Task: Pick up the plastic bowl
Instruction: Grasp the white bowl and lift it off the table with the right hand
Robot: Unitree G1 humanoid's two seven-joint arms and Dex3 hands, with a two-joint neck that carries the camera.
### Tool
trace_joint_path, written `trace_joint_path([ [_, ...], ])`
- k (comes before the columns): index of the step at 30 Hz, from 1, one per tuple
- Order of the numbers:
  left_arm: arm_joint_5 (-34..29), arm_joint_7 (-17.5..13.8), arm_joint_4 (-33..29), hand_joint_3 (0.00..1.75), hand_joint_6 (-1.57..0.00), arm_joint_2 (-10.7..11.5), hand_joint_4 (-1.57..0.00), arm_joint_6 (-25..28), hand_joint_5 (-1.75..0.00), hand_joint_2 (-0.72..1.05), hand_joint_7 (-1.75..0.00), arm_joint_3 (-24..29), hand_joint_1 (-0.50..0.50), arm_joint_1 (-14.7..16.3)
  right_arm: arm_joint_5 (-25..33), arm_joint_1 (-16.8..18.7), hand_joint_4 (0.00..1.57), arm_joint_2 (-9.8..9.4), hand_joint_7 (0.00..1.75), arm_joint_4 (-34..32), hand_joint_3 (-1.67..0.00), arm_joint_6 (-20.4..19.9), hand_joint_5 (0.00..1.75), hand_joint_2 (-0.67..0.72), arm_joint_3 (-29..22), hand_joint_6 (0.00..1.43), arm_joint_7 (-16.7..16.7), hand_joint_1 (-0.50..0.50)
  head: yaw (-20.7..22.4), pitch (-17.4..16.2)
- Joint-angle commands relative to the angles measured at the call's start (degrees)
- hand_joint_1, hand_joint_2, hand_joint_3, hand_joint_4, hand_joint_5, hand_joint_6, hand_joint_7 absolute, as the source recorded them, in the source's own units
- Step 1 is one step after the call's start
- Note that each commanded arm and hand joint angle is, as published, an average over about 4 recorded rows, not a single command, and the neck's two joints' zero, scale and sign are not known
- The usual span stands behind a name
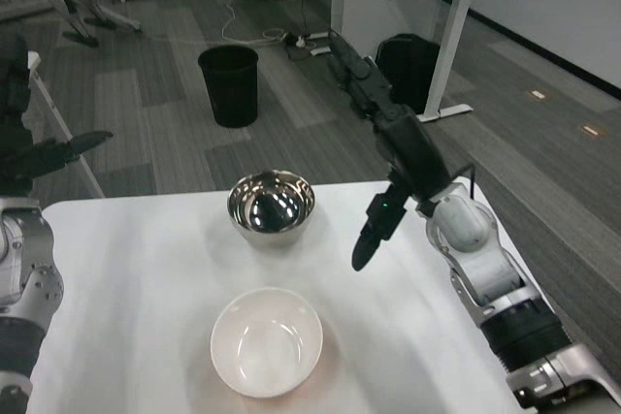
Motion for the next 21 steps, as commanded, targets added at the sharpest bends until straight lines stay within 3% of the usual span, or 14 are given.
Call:
trace_joint_path([
  [1,-0.39,-0.22,2.62,0.02,0.00,0.38,0.00,-0.06,0.00,0.16,0.00,-0.76,-0.50,-1.19,-2.35,-2.20,0.00,-3.19,0.00,-1.98,0.00,0.53,0.00,0.28,4.96,0.00,0.58,-0.45,0.55,-1.59],
  [9,-1.36,-0.27,8.93,0.04,0.00,1.83,0.00,0.16,0.00,0.21,0.00,-2.49,-0.50,-2.31,-12.94,-5.34,0.00,-13.84,0.00,-14.55,0.00,8.88,0.00,0.17,19.81,0.00,2.93,-0.42,1.66,-2.44],
  [11,-1.40,-0.31,10.46,0.00,0.00,2.49,0.00,0.46,0.00,0.21,0.00,-3.37,-0.50,-2.97,-15.76,-7.40,0.00,-16.88,0.00,-18.64,0.00,11.43,0.00,0.15,25.70,0.00,3.99,-0.42,2.28,-3.14],
  [15,-1.84,-0.40,13.45,0.00,0.00,4.29,0.00,0.55,0.00,0.16,0.00,-5.83,-0.50,-4.55,-19.54,-12.63,0.00,-21.89,0.00,-24.70,0.00,15.96,0.00,-0.02,36.12,0.00,5.53,-0.46,3.09,-5.06],
  [21,-3.75,-0.62,15.45,0.00,0.00,6.09,0.00,0.55,0.00,0.16,0.00,-7.35,-0.50,-5.46,-28.74,-16.61,0.00,-22.76,0.00,-29.25,0.00,18.75,0.00,0.12,40.82,0.00,8.40,-0.46,5.27,-6.38],
])
